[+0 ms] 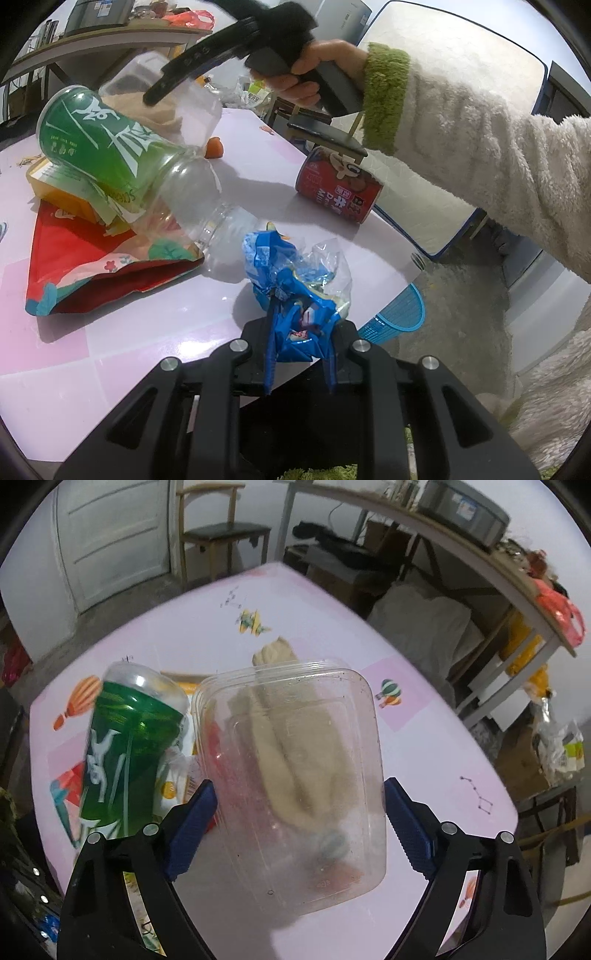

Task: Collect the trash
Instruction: 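Grasp the clear plastic food container with the right tool and lift it, then carry the container with the right tool while the left tool carries the wrappers to the wastebasket, then open both tools over the blue wastebasket to drop container and wrappers, then move both tools back over the table, then grasp the red cartoon-face can with the right tool and lift it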

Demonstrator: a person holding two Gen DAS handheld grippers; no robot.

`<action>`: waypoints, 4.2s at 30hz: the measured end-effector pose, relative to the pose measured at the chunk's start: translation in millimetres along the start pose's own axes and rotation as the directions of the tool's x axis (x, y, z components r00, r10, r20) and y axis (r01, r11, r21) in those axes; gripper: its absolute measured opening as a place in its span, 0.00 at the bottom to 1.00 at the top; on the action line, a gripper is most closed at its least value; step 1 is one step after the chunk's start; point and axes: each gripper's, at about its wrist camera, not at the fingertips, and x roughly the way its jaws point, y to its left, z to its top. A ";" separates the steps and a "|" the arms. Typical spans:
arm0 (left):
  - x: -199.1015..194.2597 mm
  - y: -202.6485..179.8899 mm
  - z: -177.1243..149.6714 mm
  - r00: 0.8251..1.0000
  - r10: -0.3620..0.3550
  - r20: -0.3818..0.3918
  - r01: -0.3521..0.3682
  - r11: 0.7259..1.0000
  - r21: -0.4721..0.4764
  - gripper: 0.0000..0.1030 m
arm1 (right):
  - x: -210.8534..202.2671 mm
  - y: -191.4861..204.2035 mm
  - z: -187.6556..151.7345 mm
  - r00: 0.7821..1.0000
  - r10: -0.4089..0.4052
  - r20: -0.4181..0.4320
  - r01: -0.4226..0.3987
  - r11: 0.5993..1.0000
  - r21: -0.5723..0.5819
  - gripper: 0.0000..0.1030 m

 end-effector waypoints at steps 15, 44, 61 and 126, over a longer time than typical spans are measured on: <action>-22.0 -21.5 8.7 0.997 0.031 0.072 -0.032 0.999 0.007 0.19 | -172.0 -21.0 -74.2 0.941 -0.141 0.307 0.017 0.928 0.372 0.82; 105.9 -213.3 124.6 0.938 -0.280 -0.203 0.319 0.927 0.197 0.19 | -269.8 11.6 -472.7 0.933 -0.358 -0.047 0.064 0.037 0.997 0.82; 324.9 -329.7 110.9 0.826 -0.149 -0.543 0.310 0.925 0.219 0.34 | -168.2 -31.9 -627.2 0.967 -0.241 -0.082 -0.014 -0.372 0.928 0.88; -62.3 71.8 24.1 0.987 0.106 0.118 -0.039 0.885 -0.464 0.84 | -91.1 2.1 -231.3 1.000 0.014 -0.014 0.003 0.588 0.809 0.64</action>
